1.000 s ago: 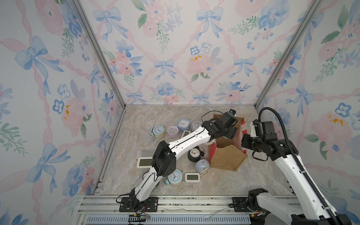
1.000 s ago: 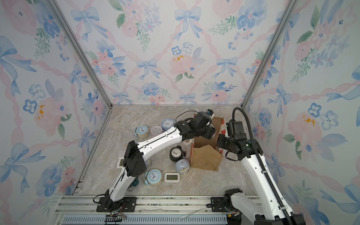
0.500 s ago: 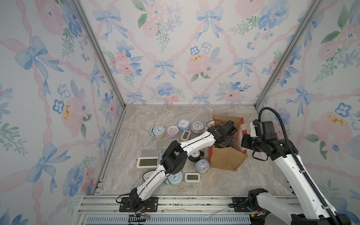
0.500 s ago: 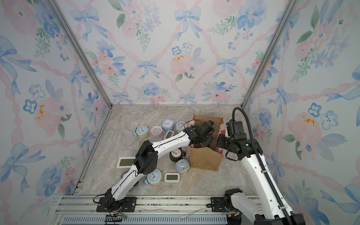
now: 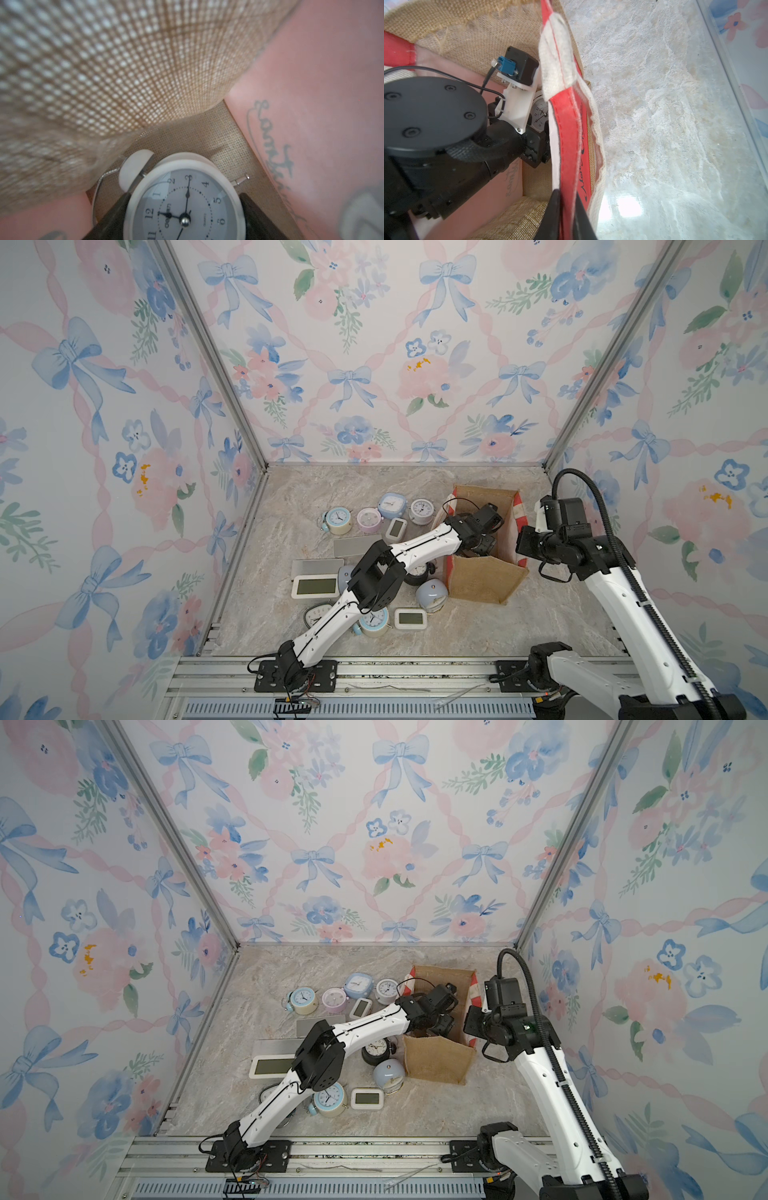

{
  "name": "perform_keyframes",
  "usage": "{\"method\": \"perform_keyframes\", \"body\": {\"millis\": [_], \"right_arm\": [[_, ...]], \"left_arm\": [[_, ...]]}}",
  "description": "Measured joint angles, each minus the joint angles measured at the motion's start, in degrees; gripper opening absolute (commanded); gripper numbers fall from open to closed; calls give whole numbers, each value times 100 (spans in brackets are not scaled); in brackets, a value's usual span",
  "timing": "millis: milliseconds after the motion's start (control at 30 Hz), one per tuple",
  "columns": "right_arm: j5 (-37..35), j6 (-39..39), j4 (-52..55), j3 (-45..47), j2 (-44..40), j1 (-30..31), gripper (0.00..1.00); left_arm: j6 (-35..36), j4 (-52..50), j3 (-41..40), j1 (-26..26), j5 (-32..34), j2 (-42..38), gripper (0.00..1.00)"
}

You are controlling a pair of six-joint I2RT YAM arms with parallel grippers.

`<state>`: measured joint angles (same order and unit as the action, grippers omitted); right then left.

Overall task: Put the alarm clock into the canvas bag
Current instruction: Place the alarm at the canvas bag.

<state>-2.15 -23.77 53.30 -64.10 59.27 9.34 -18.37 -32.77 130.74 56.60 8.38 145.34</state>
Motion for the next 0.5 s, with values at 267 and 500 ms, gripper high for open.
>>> {"method": "perform_keyframes", "body": {"millis": [267,500], "right_arm": [[17,22,-7,17,39,-4,13],[20,24,-20,37,48,-31,13]], "left_arm": [[35,0,0,-7,-76,0,91],[35,-17,0,-7,-140,-138,95]]}}
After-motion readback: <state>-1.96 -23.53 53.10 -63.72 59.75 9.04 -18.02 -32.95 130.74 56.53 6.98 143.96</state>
